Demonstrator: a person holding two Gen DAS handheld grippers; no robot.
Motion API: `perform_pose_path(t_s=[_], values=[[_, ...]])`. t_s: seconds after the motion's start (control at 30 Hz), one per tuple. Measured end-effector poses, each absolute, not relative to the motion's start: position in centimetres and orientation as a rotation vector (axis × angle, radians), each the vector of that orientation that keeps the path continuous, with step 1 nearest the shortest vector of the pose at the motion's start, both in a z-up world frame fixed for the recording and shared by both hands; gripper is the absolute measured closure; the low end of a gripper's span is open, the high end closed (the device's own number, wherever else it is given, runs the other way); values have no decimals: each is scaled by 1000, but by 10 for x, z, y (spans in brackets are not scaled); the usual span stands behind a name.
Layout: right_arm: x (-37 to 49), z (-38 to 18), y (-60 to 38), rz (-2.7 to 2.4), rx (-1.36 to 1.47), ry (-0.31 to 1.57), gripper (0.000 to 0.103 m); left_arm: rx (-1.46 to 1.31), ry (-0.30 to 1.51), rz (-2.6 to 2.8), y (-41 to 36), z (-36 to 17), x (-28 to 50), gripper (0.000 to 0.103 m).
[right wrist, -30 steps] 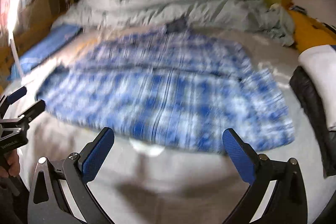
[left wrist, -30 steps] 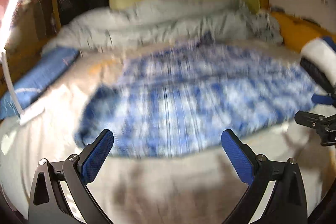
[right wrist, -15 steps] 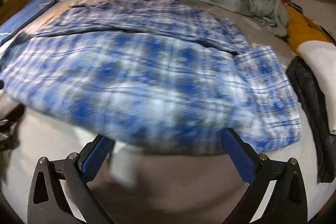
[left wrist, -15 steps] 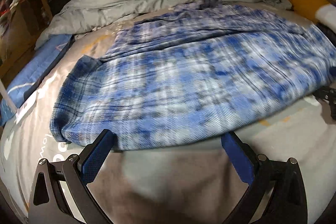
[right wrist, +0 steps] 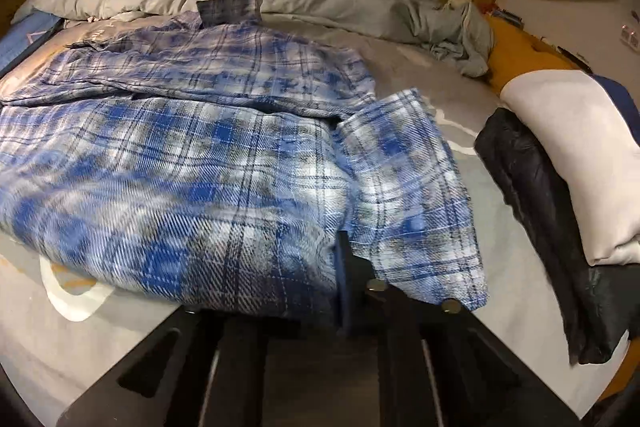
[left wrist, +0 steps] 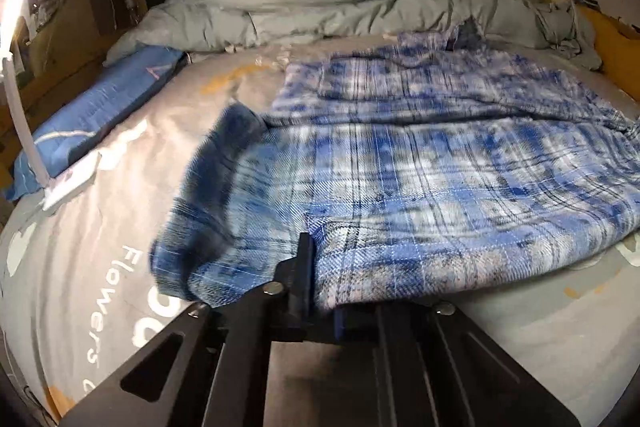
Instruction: Fold large clothes
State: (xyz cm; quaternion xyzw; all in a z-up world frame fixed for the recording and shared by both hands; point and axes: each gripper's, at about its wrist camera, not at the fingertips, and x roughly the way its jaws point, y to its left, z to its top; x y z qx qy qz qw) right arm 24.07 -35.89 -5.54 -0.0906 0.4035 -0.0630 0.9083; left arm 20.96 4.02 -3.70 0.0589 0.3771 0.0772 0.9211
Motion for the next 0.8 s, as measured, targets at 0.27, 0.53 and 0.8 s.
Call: perform_pose_path(t_s=[0.27,0.53,0.8], values=[[182,-15,-364,-41,-143,804,102,87,764,123,54,-8,160,99],[116,-14,-376,-19,-123,845,102,68,723,78,50,8,99,99],[132,12,-389,-45,-94,781,88,130,654,92,40,39,114,99]])
